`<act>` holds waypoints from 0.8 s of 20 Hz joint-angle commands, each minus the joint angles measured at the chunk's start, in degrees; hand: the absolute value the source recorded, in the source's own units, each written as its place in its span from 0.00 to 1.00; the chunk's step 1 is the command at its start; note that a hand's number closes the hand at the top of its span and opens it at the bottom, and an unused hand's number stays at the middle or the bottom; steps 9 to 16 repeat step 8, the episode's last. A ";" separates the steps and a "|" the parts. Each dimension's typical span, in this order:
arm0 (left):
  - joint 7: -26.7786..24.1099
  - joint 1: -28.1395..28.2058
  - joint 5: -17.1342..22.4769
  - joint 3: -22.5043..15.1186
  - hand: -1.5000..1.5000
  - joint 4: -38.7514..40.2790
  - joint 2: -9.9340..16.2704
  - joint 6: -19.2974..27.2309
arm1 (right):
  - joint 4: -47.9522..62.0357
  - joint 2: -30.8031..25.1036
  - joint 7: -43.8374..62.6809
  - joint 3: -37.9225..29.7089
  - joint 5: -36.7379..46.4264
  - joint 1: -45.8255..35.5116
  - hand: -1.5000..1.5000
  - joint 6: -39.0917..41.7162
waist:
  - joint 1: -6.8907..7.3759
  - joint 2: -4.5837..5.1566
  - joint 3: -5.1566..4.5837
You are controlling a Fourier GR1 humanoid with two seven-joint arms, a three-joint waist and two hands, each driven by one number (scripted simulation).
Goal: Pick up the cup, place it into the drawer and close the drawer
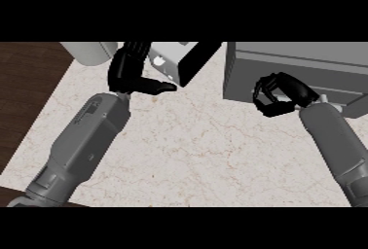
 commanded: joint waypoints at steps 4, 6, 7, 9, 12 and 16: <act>0.18 1.00 0.45 0.17 0.00 -1.18 0.86 -1.52 | 1.04 -6.99 4.81 -5.64 -1.13 -9.75 1.00 -4.65 | 2.58 0.99 -0.69; 0.38 1.84 0.74 0.23 0.00 -1.55 1.60 -2.73 | 0.61 -7.50 4.30 -5.71 -1.44 -8.57 1.00 -4.20 | 3.03 1.06 -0.67; 0.44 1.52 0.73 0.20 0.00 -1.40 0.43 -1.37 | 0.23 -7.52 4.69 -5.78 -1.78 -9.03 1.00 -3.41 | 2.93 1.15 -0.66; 0.08 2.52 0.63 -0.13 0.00 -1.45 0.69 -2.53 | -0.08 -7.76 5.22 -5.91 -1.96 -9.27 1.00 -3.19 | 2.87 1.05 -0.77; 0.08 2.52 0.63 -0.13 0.00 -1.45 0.69 -2.53 | -0.08 -7.76 5.22 -5.91 -1.96 -9.27 1.00 -3.19 | 2.87 1.05 -0.77; 0.08 2.52 0.63 -0.13 0.00 -1.45 0.69 -2.53 | -0.08 -7.76 5.22 -5.91 -1.96 -9.27 1.00 -3.19 | 2.87 1.05 -0.77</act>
